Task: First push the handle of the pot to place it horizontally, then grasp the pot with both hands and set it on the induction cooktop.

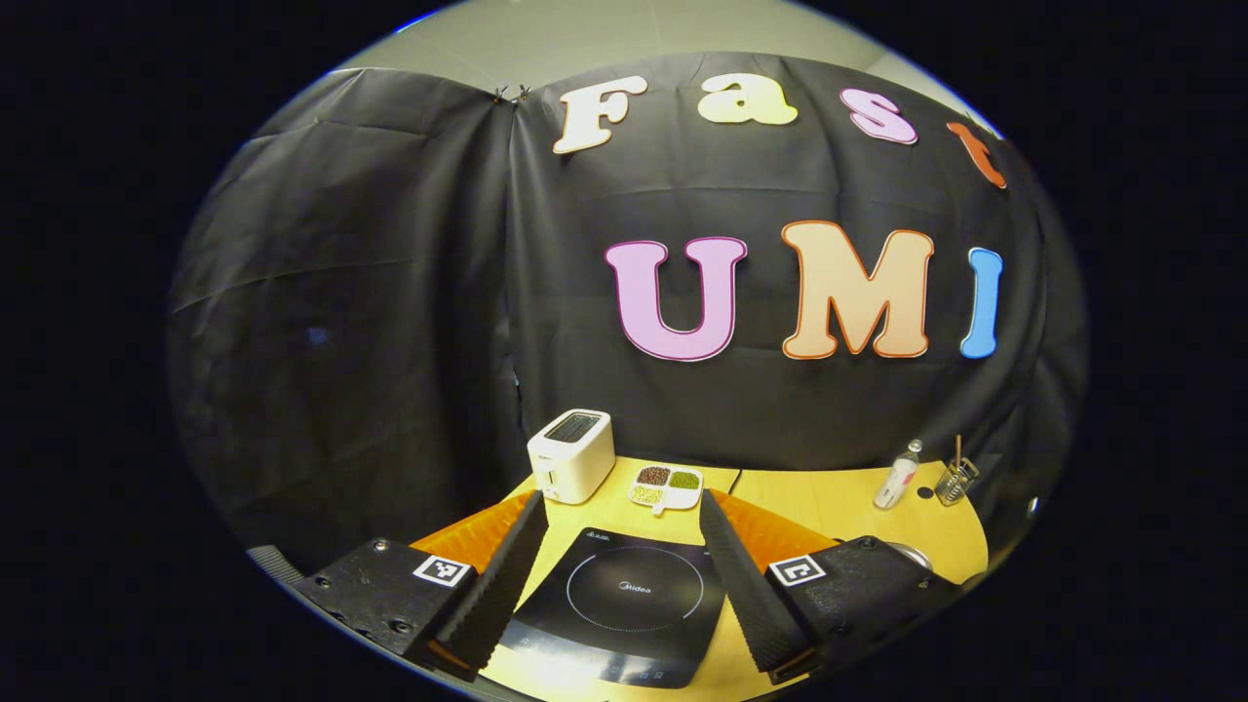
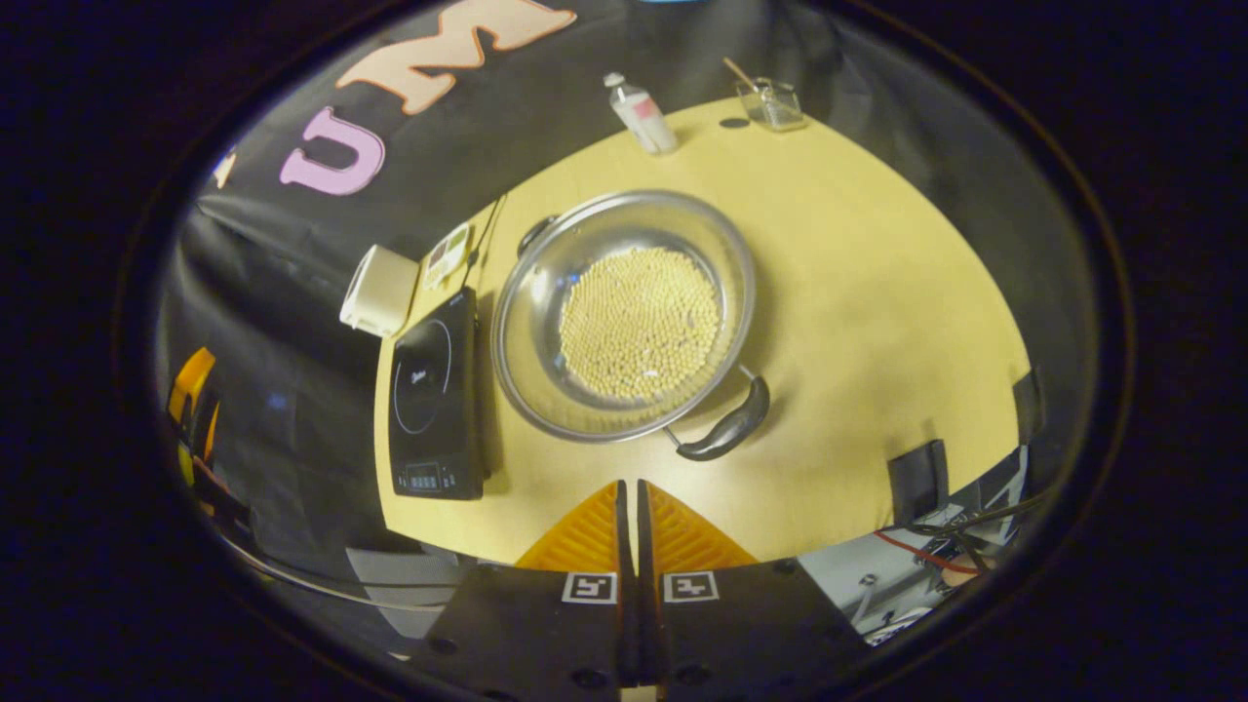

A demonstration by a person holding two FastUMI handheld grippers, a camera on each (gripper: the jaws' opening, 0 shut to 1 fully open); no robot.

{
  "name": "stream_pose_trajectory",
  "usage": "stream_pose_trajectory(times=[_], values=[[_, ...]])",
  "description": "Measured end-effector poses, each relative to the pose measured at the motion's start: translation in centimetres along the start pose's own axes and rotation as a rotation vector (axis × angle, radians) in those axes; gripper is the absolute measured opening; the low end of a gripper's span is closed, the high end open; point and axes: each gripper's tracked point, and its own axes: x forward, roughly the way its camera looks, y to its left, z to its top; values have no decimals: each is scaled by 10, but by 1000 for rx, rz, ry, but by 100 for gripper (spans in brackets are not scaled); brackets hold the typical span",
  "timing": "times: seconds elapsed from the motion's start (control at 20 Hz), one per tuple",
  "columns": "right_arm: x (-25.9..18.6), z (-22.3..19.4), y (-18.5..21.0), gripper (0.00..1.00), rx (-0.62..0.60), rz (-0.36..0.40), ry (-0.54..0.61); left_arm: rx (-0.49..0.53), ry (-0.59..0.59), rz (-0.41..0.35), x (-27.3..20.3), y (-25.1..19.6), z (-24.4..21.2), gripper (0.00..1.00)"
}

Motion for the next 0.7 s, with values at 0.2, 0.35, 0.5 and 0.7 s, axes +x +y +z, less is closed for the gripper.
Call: stream_pose_trajectory(times=[0.2, 0.35, 0.5, 0.7], values=[[27, -4, -4, 3, -2, 16, 96, 13, 5, 31, 3, -13, 0, 92], [41, -7, -9, 3, 0, 12, 144, 22, 11, 51, 2, -20, 0, 93], [52, -2, -21, 3, -29, -14, 152, 18, 20, 59, 2, -29, -3, 94], [60, 0, -35, 3, -42, -39, 163, 31, 45, 59, 1, -40, -10, 96]])
